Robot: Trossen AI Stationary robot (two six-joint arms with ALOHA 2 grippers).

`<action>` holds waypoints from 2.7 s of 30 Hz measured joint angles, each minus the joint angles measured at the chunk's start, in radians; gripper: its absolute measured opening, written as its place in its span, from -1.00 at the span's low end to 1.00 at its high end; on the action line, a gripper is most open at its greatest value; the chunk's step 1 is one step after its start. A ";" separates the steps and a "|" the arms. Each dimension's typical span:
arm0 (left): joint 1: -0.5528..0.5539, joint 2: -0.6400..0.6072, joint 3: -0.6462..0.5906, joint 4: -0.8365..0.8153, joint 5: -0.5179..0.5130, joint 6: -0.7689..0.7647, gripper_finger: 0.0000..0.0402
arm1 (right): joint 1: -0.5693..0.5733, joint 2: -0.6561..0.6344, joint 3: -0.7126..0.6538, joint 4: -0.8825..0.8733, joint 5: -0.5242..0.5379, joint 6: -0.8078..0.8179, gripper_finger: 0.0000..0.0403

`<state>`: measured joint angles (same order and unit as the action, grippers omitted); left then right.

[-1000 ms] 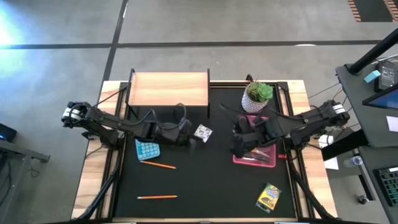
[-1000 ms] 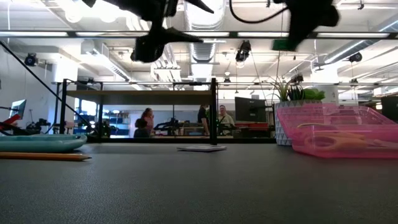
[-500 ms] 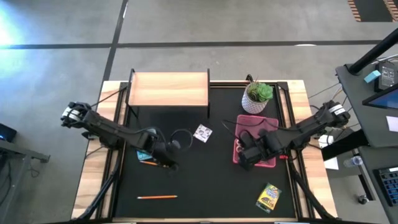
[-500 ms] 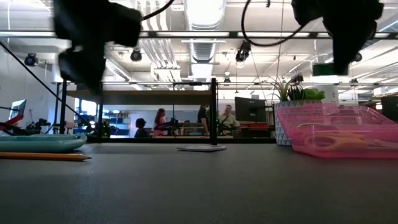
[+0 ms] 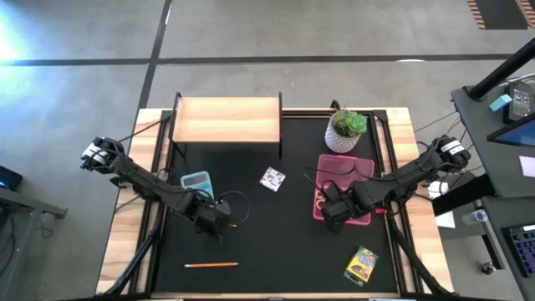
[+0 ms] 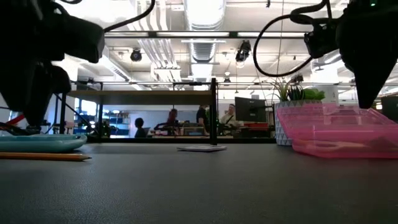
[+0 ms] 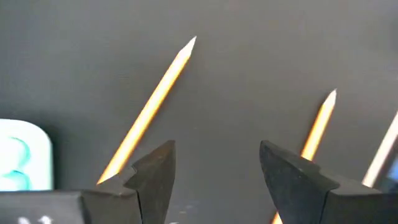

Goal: Pack school essentials
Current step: Put the top yellow pencil into the pink case

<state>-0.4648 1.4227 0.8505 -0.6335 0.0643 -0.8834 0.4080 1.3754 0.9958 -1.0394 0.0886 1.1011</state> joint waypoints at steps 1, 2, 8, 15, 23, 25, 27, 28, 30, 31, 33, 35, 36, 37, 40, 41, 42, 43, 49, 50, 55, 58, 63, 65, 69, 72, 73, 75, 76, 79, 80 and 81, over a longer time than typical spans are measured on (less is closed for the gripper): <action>0.000 0.000 -0.006 -0.003 -0.012 0.025 0.07 | 0.000 0.000 0.001 0.003 -0.001 0.003 -0.78; 0.000 0.000 -0.010 -0.006 -0.028 0.057 0.07 | 0.000 0.000 0.004 0.002 -0.002 0.006 -0.77; -0.001 0.000 -0.035 -0.004 -0.114 0.281 0.07 | 0.000 0.000 0.046 0.001 -0.017 0.007 -0.56; -0.001 0.000 -0.085 -0.003 -0.164 0.325 0.07 | 0.000 0.000 0.107 0.002 -0.018 -0.002 -0.27; 0.000 0.000 -0.139 -0.003 -0.183 0.333 0.07 | 0.000 0.000 0.157 0.001 -0.010 -0.025 -0.27; 0.000 0.000 -0.144 -0.003 -0.180 0.345 0.07 | 0.000 0.000 0.161 0.002 -0.009 -0.025 -0.30; 0.000 0.000 -0.147 -0.002 -0.180 0.349 0.07 | 0.000 0.000 0.161 0.001 -0.009 -0.026 -0.32; 0.000 0.000 -0.149 0.001 -0.180 0.349 0.07 | 0.000 0.000 0.161 0.001 -0.009 -0.026 -0.34; 0.000 0.000 -0.153 0.007 -0.179 0.350 0.05 | 0.000 0.000 0.161 0.001 -0.009 -0.026 -0.36; 0.000 0.000 -0.157 0.013 -0.177 0.350 0.03 | 0.000 0.000 0.161 0.001 -0.009 -0.026 -0.37; 0.000 0.000 -0.168 0.039 -0.165 0.350 -0.03 | 0.000 0.000 0.161 0.001 -0.009 -0.026 -0.39; 0.000 0.004 -0.182 0.077 -0.143 0.351 -0.11 | 0.000 0.000 0.161 0.001 -0.008 -0.020 -0.40; 0.000 0.007 -0.188 0.086 -0.141 0.351 -0.15 | 0.000 0.000 0.161 0.001 -0.008 -0.019 -0.40; -0.001 0.010 -0.193 0.092 -0.141 0.350 -0.19 | 0.000 0.000 0.161 0.001 -0.008 -0.019 -0.40; -0.002 0.039 -0.199 0.095 -0.140 0.347 -0.29 | 0.000 0.000 0.161 0.001 -0.008 -0.019 -0.39; -0.001 0.045 -0.199 0.095 -0.140 0.347 -0.32 | 0.000 0.000 0.161 0.002 -0.008 -0.017 -0.39; -0.001 0.053 -0.198 0.094 -0.140 0.347 -0.35 | 0.000 0.000 0.161 0.001 -0.008 -0.014 -0.39; -0.001 0.063 -0.194 0.092 -0.140 0.347 -0.38 | 0.000 0.000 0.161 0.001 -0.008 -0.012 -0.39; -0.001 0.082 -0.176 0.091 -0.133 0.346 -0.67 | 0.000 0.000 0.161 0.001 -0.007 -0.011 -0.42; -0.001 0.082 -0.176 0.092 -0.131 0.342 -0.73 | 0.000 0.000 0.161 0.001 -0.007 -0.011 -0.43; -0.001 0.079 -0.175 0.097 -0.118 0.339 -0.96 | 0.000 0.000 0.161 0.001 -0.007 -0.010 -0.43; -0.001 0.079 -0.159 0.086 -0.110 0.340 -0.96 | 0.000 0.000 0.161 0.001 -0.007 -0.010 -0.43; -0.001 0.075 -0.099 0.100 -0.083 0.340 -0.97 | 0.000 -0.001 0.161 0.001 -0.007 -0.011 -0.45; -0.001 0.065 -0.061 0.110 -0.076 0.340 -0.97 | 0.000 -0.005 0.160 0.000 -0.007 -0.020 -0.46; 0.001 0.041 0.009 0.133 -0.095 0.349 -0.97 | 0.000 -0.006 0.160 0.001 0.031 -0.042 -0.45; 0.003 0.018 0.061 0.184 -0.137 0.349 -0.97 | 0.000 -0.006 0.160 0.015 0.077 -0.077 -0.44; 0.006 0.010 0.075 0.209 -0.149 0.349 -0.97 | 0.000 -0.006 0.160 0.028 0.094 -0.091 -0.43; 0.015 -0.002 0.102 0.252 -0.182 0.352 -0.97 | 0.000 -0.006 0.160 0.079 0.127 -0.118 -0.42; 0.021 -0.004 0.118 0.269 -0.200 0.360 -0.97 | 0.000 -0.006 0.160 0.112 0.143 -0.136 -0.42; 0.039 -0.016 0.158 0.330 -0.255 0.375 -0.97 | 0.000 -0.007 0.160 0.246 0.171 -0.216 -0.40; 0.044 -0.018 0.173 0.352 -0.270 0.376 -0.97 | 0.000 -0.007 0.160 0.290 0.174 -0.240 -0.40; 0.052 -0.019 0.188 0.364 -0.282 0.379 -0.97 | 0.000 -0.007 0.160 0.336 0.175 -0.264 -0.39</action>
<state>-0.4133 1.4036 1.0386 -0.2695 -0.2177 -0.5041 0.4080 1.3685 1.1557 -0.7034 0.2632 0.8369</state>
